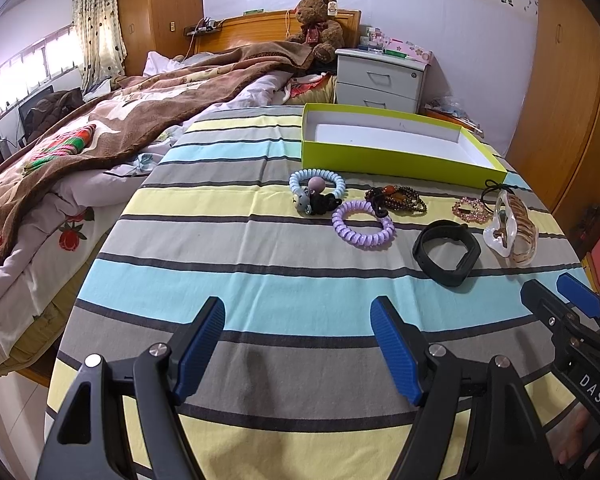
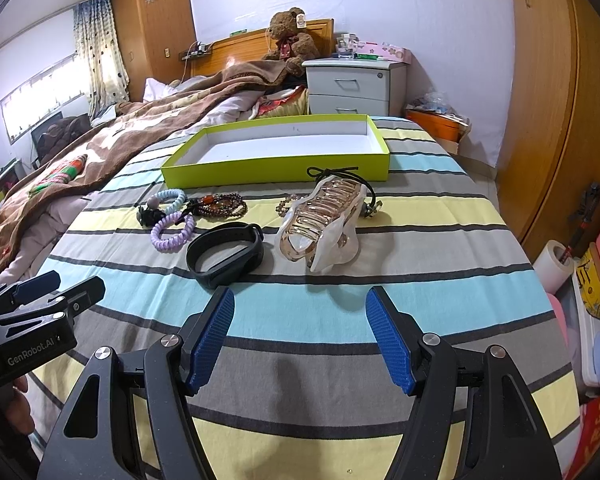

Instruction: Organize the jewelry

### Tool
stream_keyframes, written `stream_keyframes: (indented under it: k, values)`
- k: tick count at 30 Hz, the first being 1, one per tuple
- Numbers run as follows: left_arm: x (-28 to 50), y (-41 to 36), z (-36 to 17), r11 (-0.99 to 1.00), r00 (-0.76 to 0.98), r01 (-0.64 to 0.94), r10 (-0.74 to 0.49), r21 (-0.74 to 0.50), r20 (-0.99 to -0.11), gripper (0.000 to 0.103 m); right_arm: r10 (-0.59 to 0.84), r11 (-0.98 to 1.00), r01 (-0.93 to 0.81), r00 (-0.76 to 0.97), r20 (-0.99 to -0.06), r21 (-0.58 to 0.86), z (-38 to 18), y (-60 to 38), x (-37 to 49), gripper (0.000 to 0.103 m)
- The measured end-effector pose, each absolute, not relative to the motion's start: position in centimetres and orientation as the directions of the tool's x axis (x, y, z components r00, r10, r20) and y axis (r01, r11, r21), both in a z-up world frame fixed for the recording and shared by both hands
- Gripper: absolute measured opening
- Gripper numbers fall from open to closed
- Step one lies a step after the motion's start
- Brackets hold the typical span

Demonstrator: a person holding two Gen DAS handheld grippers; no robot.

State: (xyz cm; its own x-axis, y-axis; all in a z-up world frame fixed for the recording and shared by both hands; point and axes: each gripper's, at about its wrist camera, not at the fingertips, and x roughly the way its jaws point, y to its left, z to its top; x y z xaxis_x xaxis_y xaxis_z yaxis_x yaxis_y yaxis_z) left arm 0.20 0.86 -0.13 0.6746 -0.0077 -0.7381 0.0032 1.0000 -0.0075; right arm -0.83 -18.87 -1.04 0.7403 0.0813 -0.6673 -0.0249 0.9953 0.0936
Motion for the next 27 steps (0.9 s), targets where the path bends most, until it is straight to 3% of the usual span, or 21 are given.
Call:
stream_keyframes:
  k: [11, 27]
  values:
    - [0.5, 0.8, -0.1, 1.000, 0.670, 0.008, -0.011, -0.008, -0.743, 0.077, 0.081, 0.994, -0.011, 0.749, -0.657, 0.110, -0.5, -19.4, -0.5, 0.069]
    - [3.3, 1.8, -0.7, 0.990, 0.607, 0.062, -0.138, -0.126, -0.783, 0.077, 0.061, 0.989, 0.047, 0.733, -0.678, 0.141, 0.2, -19.7, 5.0, 0.069]
